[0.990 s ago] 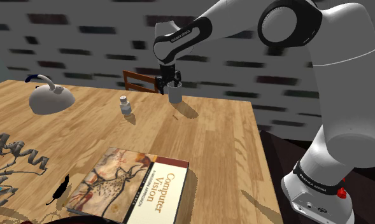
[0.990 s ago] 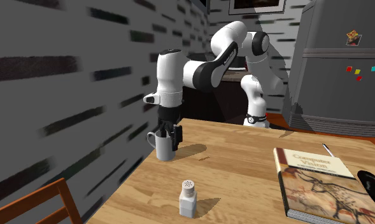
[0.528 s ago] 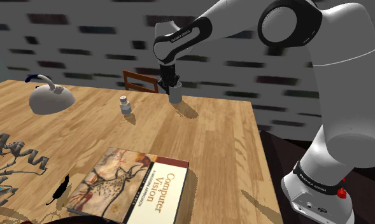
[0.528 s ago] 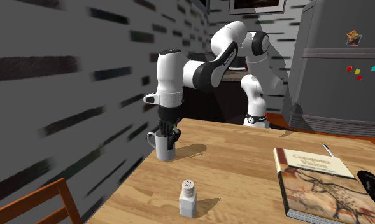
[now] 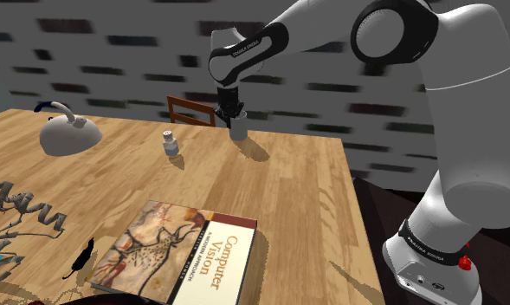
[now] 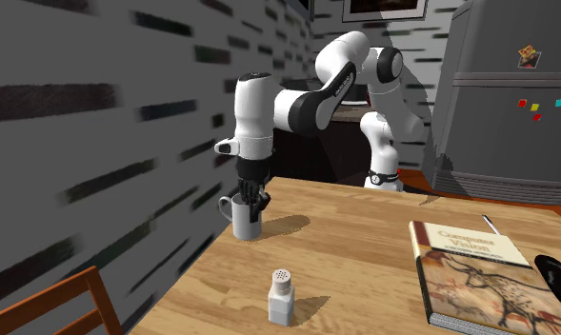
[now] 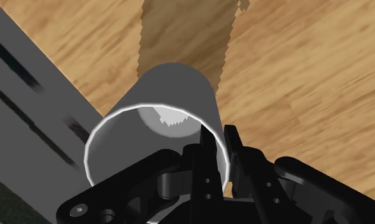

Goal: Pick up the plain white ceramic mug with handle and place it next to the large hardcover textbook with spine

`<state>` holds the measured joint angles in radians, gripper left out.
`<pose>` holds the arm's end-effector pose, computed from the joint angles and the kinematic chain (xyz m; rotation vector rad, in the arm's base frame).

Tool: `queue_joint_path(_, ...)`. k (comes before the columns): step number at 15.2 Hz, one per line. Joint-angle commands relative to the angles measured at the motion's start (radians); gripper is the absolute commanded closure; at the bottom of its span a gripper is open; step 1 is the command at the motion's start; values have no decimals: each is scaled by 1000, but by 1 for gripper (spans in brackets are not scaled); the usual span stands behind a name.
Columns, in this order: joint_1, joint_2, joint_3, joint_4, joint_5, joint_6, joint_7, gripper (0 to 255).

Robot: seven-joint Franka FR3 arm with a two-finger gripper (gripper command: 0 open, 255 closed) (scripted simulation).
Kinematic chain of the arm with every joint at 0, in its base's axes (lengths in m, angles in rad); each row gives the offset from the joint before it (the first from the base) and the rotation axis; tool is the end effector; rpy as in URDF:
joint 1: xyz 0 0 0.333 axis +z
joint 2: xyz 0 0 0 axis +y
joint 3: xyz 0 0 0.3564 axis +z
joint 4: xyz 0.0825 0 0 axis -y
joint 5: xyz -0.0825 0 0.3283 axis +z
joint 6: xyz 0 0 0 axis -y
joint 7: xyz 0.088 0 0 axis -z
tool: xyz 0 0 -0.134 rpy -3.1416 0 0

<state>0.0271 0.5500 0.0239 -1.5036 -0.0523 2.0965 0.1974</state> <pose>0.6788 0.0279 0.3844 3.1069 -0.1943 0.0730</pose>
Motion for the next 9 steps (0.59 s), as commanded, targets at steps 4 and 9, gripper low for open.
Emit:
queue_joint_path(4, 0, -22, 1, 28, 1, -50, -2, 255)
queue_joint_path(9, 0, -40, 1, 68, 3, -108, -5, 255)
